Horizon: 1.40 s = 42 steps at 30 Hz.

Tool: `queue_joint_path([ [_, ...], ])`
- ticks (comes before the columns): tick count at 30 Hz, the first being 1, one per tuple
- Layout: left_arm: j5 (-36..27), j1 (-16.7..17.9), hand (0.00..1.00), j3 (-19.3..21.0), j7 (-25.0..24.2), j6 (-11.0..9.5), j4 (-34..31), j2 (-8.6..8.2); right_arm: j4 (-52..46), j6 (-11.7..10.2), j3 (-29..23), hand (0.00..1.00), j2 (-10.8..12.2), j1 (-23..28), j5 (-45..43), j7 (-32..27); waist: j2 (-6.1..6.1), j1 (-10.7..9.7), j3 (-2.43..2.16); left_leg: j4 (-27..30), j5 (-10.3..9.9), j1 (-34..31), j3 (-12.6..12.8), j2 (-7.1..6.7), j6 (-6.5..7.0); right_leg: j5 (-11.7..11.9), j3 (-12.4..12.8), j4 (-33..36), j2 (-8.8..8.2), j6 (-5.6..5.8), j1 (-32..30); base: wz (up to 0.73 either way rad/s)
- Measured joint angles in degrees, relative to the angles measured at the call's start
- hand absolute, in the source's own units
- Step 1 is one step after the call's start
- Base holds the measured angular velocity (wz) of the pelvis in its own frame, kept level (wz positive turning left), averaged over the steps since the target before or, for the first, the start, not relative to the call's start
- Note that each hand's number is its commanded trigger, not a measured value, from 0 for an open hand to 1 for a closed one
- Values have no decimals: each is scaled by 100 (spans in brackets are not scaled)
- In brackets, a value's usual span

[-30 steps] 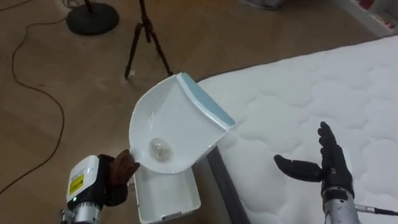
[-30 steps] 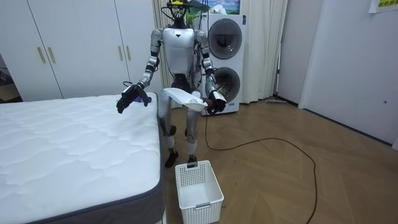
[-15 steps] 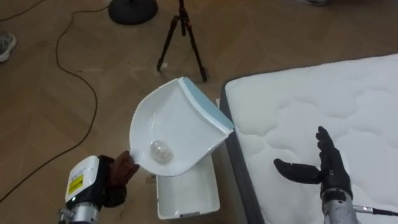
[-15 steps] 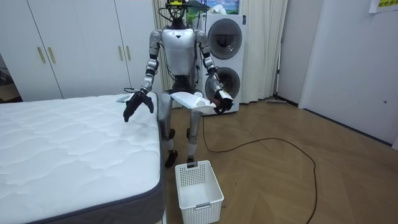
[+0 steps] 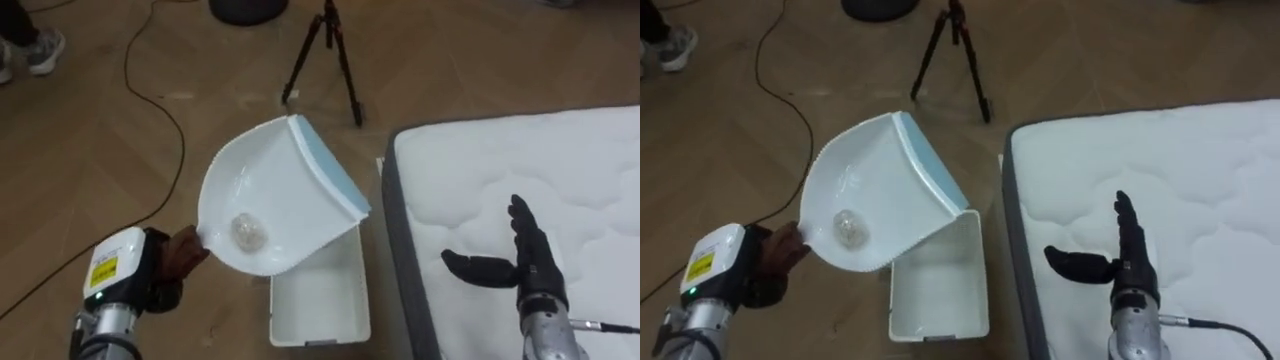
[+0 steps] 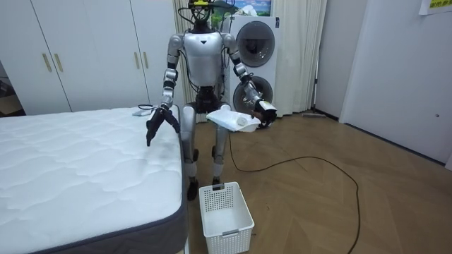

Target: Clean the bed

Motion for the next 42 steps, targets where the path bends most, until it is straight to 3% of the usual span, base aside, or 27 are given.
queue_joint_path([
  [3, 46, -129, 100, -2, 17, 31, 220, 190, 255, -50, 4, 0, -59, -243, -6, 5, 56, 5, 17, 210, -121, -170, -2, -12, -17, -109, 66, 212, 7, 5, -191, 0],
  [8, 258, -198, 100, -14, 28, 280, 446, 344, 543, -55, 76, 0, -126, -382, 7, 56, 85, -7, 18, 263, -122, -435, 95, -13, -21, -165, 203, 351, -4, 0, -518, -6],
  [11, 345, -418, 100, -289, 57, 315, 700, 534, 762, -105, 199, 0, -257, -482, -27, 104, 141, -47, 43, 242, -121, -475, 167, -32, -22, -209, 253, 512, -65, -8, -647, -5],
  [17, 572, -764, 100, -583, 59, 399, 902, 967, 1016, -133, 204, 0, -387, -614, -256, 126, 273, -380, 53, 270, -71, -797, 155, -127, -43, -280, 319, 783, -167, -4, -1071, 5],
  [19, 680, -867, 100, -800, 43, 458, 903, 1134, 1025, -133, 240, 0, -430, -613, -249, 119, 346, -498, 62, 301, -63, -945, 154, -133, -43, -281, 316, 818, -174, -5, -1213, 0],
  [22, 684, -1016, 100, -1205, -30, 494, 943, 1321, 1082, -134, 429, 0, -431, -612, -224, 121, 363, -568, 69, 285, -60, -1007, 172, -133, -47, -291, 319, 862, -189, -18, -1315, -2],
  [31, 972, -1219, 100, -1696, -135, 635, 935, 1388, 1206, -236, 717, 0, -451, -690, -196, -99, 394, -702, 80, 333, -43, -1301, 264, -239, -18, -408, 319, 1197, -381, 7, -1750, 1],
  [42, 1532, -1535, 100, -1937, -438, 891, 902, 1574, 1211, -238, 888, 0, -447, -776, -301, -226, 428, -835, 98, 306, -43, -1377, 255, -238, -19, -411, 231, 1162, -378, 10, -1794, 1],
])
